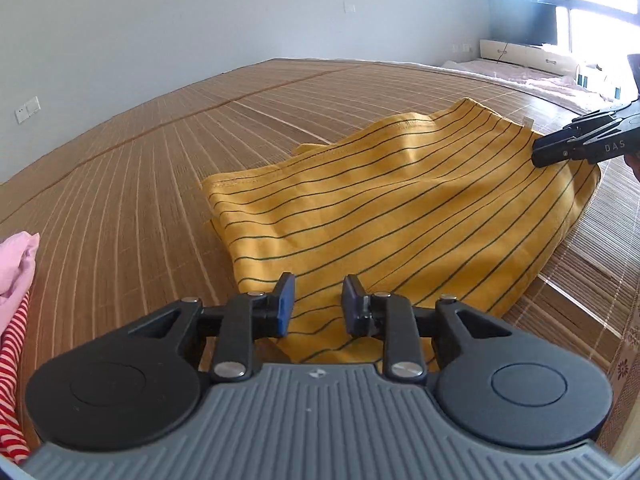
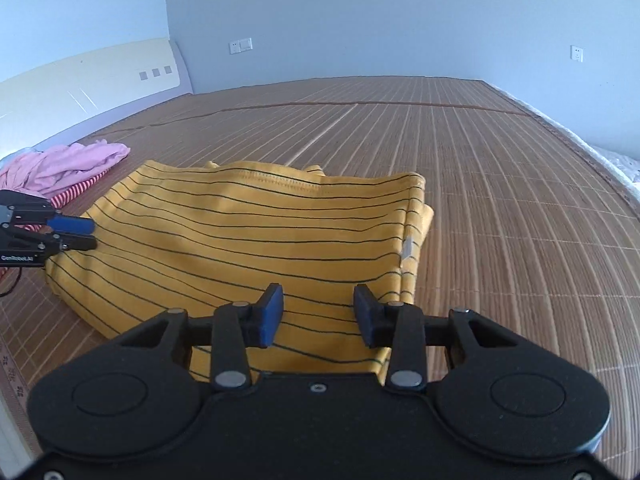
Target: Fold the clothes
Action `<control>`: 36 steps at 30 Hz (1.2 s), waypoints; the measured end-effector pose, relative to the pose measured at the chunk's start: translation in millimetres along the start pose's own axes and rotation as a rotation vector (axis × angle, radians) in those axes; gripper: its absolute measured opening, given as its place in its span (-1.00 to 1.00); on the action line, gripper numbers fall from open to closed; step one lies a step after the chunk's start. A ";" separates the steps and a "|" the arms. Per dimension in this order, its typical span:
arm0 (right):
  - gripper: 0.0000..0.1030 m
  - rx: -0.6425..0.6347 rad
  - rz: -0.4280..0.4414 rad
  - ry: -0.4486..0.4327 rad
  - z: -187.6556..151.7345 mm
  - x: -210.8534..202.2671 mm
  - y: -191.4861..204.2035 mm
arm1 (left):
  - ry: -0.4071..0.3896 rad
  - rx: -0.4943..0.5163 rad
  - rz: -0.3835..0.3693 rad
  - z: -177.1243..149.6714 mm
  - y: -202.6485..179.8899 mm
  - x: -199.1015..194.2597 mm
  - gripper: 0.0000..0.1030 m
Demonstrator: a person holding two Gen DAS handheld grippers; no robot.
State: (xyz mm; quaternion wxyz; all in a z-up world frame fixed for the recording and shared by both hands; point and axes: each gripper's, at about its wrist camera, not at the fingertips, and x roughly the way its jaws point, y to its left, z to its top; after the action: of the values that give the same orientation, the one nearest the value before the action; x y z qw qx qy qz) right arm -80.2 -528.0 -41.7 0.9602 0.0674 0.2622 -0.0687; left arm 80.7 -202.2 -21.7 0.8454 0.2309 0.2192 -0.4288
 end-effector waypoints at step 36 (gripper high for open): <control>0.05 -0.091 0.272 -0.015 16.2 33.7 50.1 | -0.032 -0.117 -0.045 67.0 -18.4 39.3 0.21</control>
State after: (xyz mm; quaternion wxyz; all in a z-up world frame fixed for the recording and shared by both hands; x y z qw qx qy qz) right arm -35.1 -484.8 -40.5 0.9646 0.0583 0.2464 0.0733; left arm 98.2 -275.2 5.6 0.8511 0.1692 0.2355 -0.4377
